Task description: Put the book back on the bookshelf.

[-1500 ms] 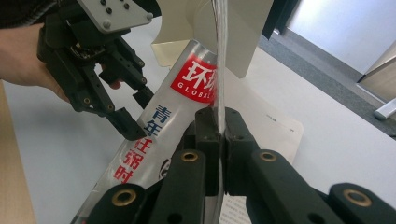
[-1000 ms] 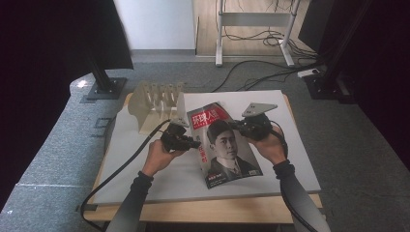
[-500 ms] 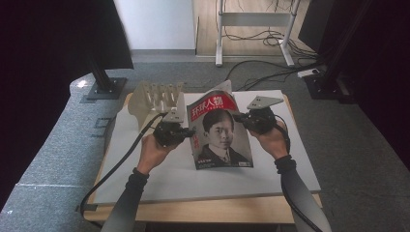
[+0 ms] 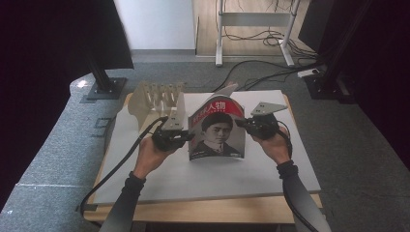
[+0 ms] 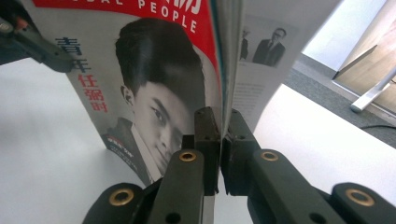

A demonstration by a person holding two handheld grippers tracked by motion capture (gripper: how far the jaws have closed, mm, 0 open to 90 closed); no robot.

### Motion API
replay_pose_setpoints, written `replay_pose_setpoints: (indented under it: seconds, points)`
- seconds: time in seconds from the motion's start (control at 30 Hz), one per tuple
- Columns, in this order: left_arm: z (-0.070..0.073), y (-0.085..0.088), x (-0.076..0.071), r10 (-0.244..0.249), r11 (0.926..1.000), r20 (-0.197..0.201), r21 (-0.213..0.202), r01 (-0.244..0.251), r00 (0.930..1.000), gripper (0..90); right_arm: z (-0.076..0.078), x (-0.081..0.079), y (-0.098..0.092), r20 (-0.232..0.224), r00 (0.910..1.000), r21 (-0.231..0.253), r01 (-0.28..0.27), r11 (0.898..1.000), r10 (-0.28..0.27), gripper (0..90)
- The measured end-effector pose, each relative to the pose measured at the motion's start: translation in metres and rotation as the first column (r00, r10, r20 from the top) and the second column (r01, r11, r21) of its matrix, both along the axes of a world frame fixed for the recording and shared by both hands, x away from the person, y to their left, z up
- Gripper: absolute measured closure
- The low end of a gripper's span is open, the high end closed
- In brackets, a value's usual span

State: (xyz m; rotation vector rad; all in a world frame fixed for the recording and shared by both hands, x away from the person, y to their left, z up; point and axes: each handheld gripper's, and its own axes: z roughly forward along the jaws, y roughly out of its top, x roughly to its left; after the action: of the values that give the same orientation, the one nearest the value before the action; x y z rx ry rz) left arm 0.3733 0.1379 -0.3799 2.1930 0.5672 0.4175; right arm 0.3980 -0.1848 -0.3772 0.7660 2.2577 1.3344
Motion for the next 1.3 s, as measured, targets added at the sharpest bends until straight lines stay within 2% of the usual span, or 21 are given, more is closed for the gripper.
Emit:
replay_pose_setpoints:
  seconds: [0.27, 0.43, 0.53, 0.6, 0.67, 0.8, 0.93, 0.97, 1.0, 1.1, 1.23, 1.3]
  points:
    - [0.017, -0.015, 0.003, 0.0, 1.0, 0.03, -0.009, 0.0, 0.9995, 73.6, -0.001, -0.005, -0.004, 0.002, 0.9998, 0.003, -0.019, 1.0, 0.019, 84.0]
    - [0.022, -0.023, 0.01, 0.014, 0.9995, 0.012, -0.027, -0.014, 0.9998, 73.6, -0.003, -0.005, -0.005, -0.002, 0.9998, 0.014, -0.02, 1.0, 0.02, 83.3]
    - [0.021, -0.025, 0.014, 0.022, 0.9989, -0.005, -0.041, -0.023, 0.9997, 79.7, -0.004, -0.005, -0.006, -0.005, 0.9997, 0.022, -0.023, 0.999, 0.023, 81.5]
    - [0.02, -0.025, 0.014, 0.032, 0.9988, 0.006, -0.037, -0.032, 0.9995, 85.2, -0.005, -0.005, -0.007, -0.008, 0.9998, 0.02, -0.018, 1.0, 0.018, 79.4]
    - [0.02, -0.023, 0.015, 0.028, 0.9986, 0.007, -0.044, -0.028, 0.9996, 86.3, -0.006, -0.004, -0.009, -0.009, 0.9999, 0.023, -0.009, 1.0, 0.009, 78.6]
    - [0.021, -0.02, 0.016, 0.023, 0.9985, 0.016, -0.05, -0.022, 0.9996, 86.7, -0.008, -0.004, -0.016, -0.017, 0.9997, 0.026, 0.015, 1.0, -0.014, 68.9]
    - [0.023, -0.014, 0.017, 0.023, 0.9976, 0.003, -0.066, -0.023, 0.9997, 86.7, -0.012, -0.005, -0.02, -0.02, 0.9992, 0.016, 0.035, 0.999, -0.035, 60.7]
    - [0.023, -0.009, 0.017, 0.023, 0.9967, -0.009, -0.078, -0.024, 0.9997, 86.8, -0.016, -0.006, -0.022, -0.031, 0.9985, 0.001, 0.046, 0.999, -0.046, 54.0]
    - [0.023, -0.006, 0.017, 0.024, 0.9962, -0.015, -0.083, -0.025, 0.9996, 86.8, -0.018, -0.007, -0.023, -0.037, 0.9981, -0.008, 0.048, 0.999, -0.049, 51.0]
    - [0.024, 0.003, 0.016, 0.027, 0.9946, -0.034, -0.099, -0.031, 0.999, 86.9, -0.025, -0.007, -0.026, -0.06, 0.9959, -0.026, 0.066, 0.998, -0.067, 44.6]
    - [0.027, 0.013, 0.014, 0.037, 0.9936, -0.047, -0.105, -0.042, 0.9982, 87.0, -0.034, -0.008, -0.029, -0.083, 0.9935, -0.017, 0.077, 0.997, -0.078, 38.4]
    - [0.031, 0.022, 0.012, 0.049, 0.9928, -0.052, -0.106, -0.055, 0.9974, 87.0, -0.045, -0.008, -0.032, -0.094, 0.9909, -0.024, 0.095, 0.995, -0.096, 32.8]
